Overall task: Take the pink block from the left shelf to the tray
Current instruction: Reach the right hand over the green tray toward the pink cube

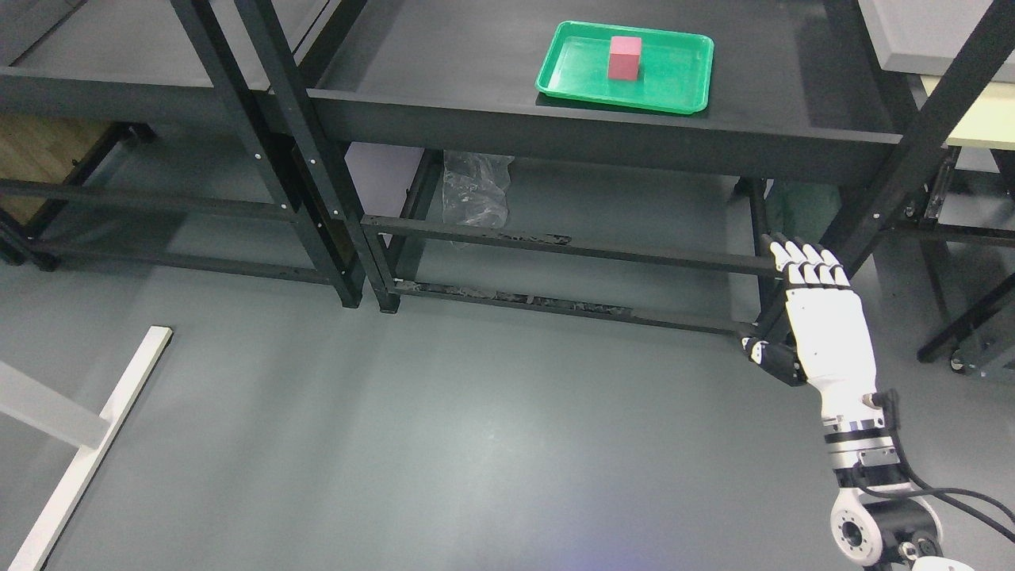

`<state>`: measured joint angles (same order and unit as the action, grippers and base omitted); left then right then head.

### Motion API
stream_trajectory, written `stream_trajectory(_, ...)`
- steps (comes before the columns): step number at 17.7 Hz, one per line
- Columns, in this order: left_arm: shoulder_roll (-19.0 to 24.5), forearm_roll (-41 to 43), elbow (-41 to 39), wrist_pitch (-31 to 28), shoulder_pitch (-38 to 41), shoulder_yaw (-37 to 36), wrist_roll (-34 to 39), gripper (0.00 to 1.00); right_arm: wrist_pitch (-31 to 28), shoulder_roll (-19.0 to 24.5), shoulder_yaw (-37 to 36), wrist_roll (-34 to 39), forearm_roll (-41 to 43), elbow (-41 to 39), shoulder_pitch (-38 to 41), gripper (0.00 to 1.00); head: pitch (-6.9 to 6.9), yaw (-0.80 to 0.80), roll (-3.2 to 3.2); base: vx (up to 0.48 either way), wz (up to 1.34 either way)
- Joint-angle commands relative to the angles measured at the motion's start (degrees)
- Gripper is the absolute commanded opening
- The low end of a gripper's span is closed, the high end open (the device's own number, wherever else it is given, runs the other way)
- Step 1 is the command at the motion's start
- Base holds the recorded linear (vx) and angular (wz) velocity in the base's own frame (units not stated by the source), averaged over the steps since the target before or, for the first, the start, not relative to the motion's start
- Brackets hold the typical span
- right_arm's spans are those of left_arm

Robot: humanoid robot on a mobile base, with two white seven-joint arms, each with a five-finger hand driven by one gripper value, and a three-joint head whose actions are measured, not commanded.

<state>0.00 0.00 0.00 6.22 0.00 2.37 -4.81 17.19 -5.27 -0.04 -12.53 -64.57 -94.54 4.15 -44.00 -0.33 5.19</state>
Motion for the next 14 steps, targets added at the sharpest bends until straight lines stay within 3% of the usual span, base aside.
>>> stream_trajectory(1, 1.0, 0.1, -1.0, 0.0, -1.3, 0.0, 0.0, 1.00, 1.3, 0.0, -0.5, 0.0, 1.9, 0.1, -0.5, 0.99, 0.00, 0.00, 0.00, 0.304, 0.01)
stream_trajectory(14, 1.0, 0.1, -1.0, 0.0, -1.3, 0.0, 0.0, 1.00, 1.4, 0.0, -0.3, 0.1, 3.0, 0.3, -1.0, 0.99, 0.00, 0.00, 0.00, 0.323, 0.10)
